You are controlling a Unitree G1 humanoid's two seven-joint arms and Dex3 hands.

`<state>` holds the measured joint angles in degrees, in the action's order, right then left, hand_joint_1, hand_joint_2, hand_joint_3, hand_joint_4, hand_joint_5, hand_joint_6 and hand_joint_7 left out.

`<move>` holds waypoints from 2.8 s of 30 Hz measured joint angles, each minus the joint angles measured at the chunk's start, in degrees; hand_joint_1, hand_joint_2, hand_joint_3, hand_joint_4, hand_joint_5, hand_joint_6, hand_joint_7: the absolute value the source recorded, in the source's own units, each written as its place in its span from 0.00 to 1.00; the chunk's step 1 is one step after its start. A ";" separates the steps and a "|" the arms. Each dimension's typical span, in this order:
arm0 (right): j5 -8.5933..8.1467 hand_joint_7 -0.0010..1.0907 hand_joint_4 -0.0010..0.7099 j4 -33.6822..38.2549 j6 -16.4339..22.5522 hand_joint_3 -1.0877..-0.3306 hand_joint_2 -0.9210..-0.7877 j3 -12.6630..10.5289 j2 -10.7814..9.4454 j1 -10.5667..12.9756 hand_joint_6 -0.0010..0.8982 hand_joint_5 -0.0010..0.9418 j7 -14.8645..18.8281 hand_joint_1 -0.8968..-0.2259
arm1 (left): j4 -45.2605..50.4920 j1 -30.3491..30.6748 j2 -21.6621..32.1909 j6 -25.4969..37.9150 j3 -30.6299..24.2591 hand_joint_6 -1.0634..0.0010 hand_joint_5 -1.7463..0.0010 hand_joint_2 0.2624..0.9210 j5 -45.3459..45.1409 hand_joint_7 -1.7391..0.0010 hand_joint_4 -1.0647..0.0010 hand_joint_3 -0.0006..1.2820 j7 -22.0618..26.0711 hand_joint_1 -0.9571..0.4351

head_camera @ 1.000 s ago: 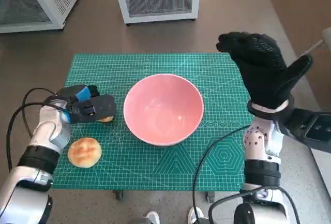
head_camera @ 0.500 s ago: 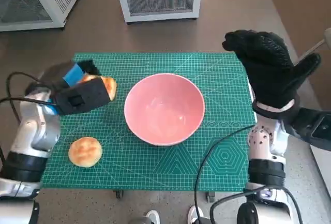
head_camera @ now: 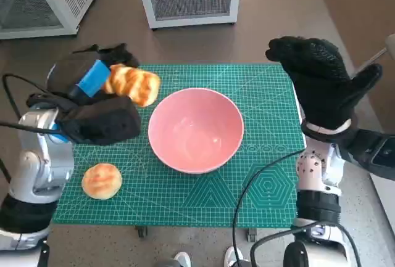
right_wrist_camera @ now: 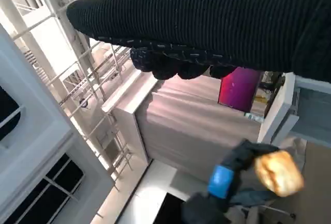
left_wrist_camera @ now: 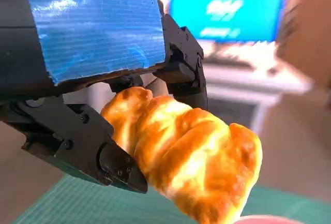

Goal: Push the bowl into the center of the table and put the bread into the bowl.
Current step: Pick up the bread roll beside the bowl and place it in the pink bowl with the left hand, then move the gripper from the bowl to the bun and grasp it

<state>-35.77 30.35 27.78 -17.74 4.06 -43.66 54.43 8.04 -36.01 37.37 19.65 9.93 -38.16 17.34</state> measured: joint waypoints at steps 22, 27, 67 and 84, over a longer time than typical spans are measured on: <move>0.00 0.02 0.35 -1.40 -0.78 0.51 0.00 0.35 0.28 0.63 0.44 0.00 -0.41 0.50 | -2.67 -0.51 -8.28 -9.46 6.87 0.49 0.33 1.00 -3.06 0.28 0.36 0.09 0.12 0.69; -0.01 0.02 0.35 -1.69 -1.04 0.51 0.00 0.26 0.41 0.83 0.44 0.00 -0.57 0.50 | -2.09 -0.52 -8.56 -5.50 6.85 0.73 0.83 0.83 -1.59 0.79 0.76 0.05 6.71 0.69; 0.09 0.01 0.33 -3.62 -1.17 0.52 0.00 1.19 0.59 2.35 0.43 0.00 -1.29 0.47 | 38.51 14.86 4.44 22.17 -21.53 0.85 1.00 0.74 14.63 1.00 1.00 0.00 34.90 0.60; -0.01 0.01 0.32 -3.63 -1.79 0.54 0.00 1.27 0.94 2.49 0.42 0.00 -1.23 0.47 | 51.15 33.70 12.91 28.50 -37.44 0.80 0.99 0.69 18.92 0.99 0.97 0.00 39.67 0.60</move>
<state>-35.78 26.72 26.00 -16.47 5.00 -41.18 53.20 59.19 -2.31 50.28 48.15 -27.52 -19.25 57.01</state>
